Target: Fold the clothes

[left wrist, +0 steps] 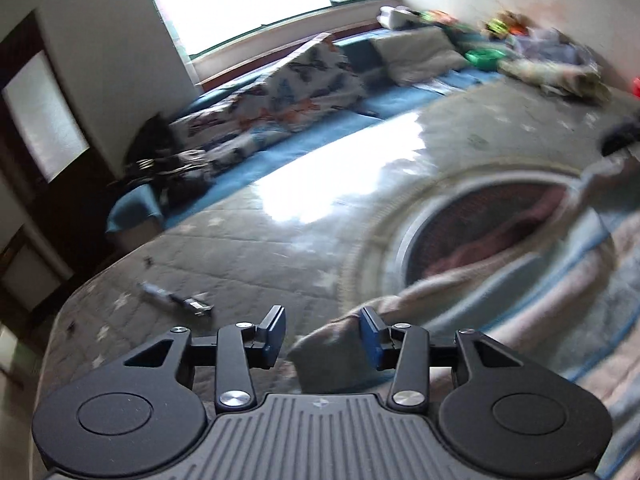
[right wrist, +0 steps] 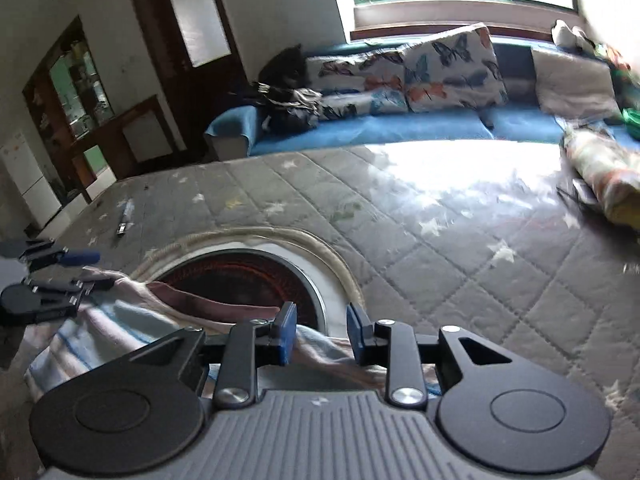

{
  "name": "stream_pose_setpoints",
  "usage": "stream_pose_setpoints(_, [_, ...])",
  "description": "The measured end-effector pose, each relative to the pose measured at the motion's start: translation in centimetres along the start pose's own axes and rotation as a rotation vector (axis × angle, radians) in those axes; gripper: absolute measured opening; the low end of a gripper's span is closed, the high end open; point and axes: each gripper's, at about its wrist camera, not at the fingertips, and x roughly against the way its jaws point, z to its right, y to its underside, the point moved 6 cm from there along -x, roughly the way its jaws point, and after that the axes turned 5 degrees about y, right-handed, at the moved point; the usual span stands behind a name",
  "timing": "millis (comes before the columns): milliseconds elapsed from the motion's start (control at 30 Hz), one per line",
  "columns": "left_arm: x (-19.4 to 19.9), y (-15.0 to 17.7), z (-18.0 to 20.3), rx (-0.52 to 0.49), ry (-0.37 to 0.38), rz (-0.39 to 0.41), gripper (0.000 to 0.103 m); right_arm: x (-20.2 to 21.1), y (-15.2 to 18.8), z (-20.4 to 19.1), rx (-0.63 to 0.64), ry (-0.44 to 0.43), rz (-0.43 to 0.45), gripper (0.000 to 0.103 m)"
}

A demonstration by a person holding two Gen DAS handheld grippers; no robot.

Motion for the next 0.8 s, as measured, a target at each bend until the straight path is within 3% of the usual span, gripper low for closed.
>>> stream_pose_setpoints(167, [1.6, -0.5, 2.0, 0.031, 0.090, 0.027, 0.037, 0.2, 0.8, -2.8, 0.059, -0.070, -0.030, 0.028])
stream_pose_setpoints(300, [0.8, -0.8, 5.0, -0.016, 0.158, 0.009, 0.032, -1.5, 1.3, -4.4, 0.085, -0.079, -0.065, 0.028])
stream_pose_setpoints(433, [-0.7, -1.1, 4.9, 0.020, 0.152, -0.005, 0.032, -3.6, 1.4, -4.7, 0.080, -0.062, -0.102, 0.028])
stream_pose_setpoints(700, [-3.5, -1.8, 4.8, 0.093, 0.142, -0.033, 0.034, -5.3, 1.0, -4.7, 0.046, -0.041, -0.077, 0.027])
stream_pose_setpoints(800, [-3.9, -1.9, 5.2, 0.103, 0.147, -0.035, 0.033, -5.5, 1.1, -5.4, 0.111, -0.008, -0.066, 0.030])
